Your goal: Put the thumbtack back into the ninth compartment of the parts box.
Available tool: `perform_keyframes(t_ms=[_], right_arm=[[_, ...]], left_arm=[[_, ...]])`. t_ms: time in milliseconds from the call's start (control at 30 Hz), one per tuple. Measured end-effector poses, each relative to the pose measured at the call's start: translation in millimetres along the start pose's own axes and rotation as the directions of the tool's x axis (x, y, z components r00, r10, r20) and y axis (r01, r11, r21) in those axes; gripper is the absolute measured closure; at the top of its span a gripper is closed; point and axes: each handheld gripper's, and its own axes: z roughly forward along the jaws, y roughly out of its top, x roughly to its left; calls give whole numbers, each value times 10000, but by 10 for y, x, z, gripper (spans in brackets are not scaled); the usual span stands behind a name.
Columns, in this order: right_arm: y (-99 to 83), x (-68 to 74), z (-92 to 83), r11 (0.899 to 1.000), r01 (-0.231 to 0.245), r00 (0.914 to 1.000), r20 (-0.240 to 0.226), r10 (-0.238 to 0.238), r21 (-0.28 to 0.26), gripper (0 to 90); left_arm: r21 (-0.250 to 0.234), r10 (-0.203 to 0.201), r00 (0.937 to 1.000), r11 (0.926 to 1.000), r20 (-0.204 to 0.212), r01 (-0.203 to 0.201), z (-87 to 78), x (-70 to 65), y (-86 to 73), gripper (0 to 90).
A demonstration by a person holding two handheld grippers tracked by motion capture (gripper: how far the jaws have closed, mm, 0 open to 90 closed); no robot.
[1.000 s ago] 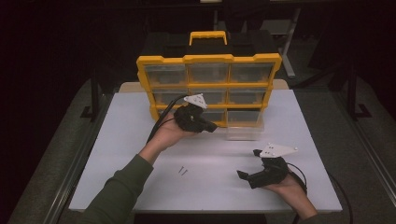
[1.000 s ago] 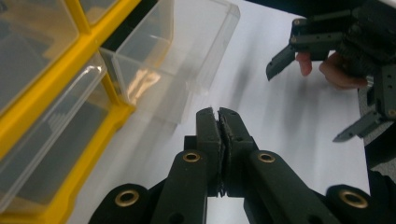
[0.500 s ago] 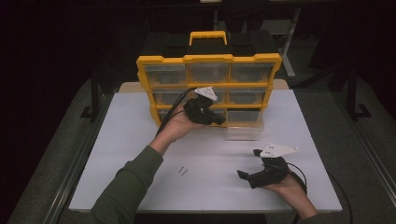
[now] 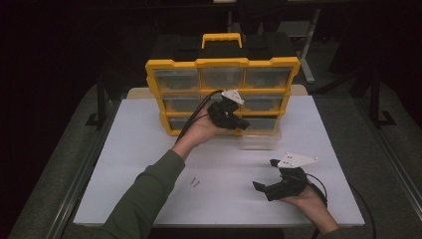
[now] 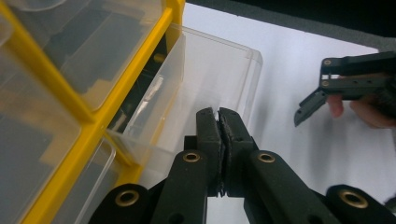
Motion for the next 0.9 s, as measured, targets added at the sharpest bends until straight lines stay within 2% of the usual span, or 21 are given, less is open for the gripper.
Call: perform_keyframes(t_ms=[367, 533, 567, 733, 900], right_arm=[[-2, 0, 1, 10000, 15, 10000, -36, -15, 10, 0], [-3, 2, 2, 10000, 26, 10000, -48, -26, 13, 0], [-3, 2, 2, 10000, 22, 10000, -53, -22, 16, 0], [-3, 2, 0, 10000, 16, 10000, -58, -16, 7, 0], [-4, 2, -1, 10000, 12, 10000, -66, -12, 5, 0]], left_arm=[[368, 195, 9998, 9991, -69, -192, 270, 28, 100, 879], [546, 130, 9999, 9984, -102, -124, 361, 46, 93, 877], [702, 92, 9999, 9975, -136, -83, 400, 58, 80, 876], [820, 32, 9999, 9966, -151, -19, 448, 77, 59, 873], [686, -44, 9997, 9976, -242, 60, 432, 85, 64, 858]])
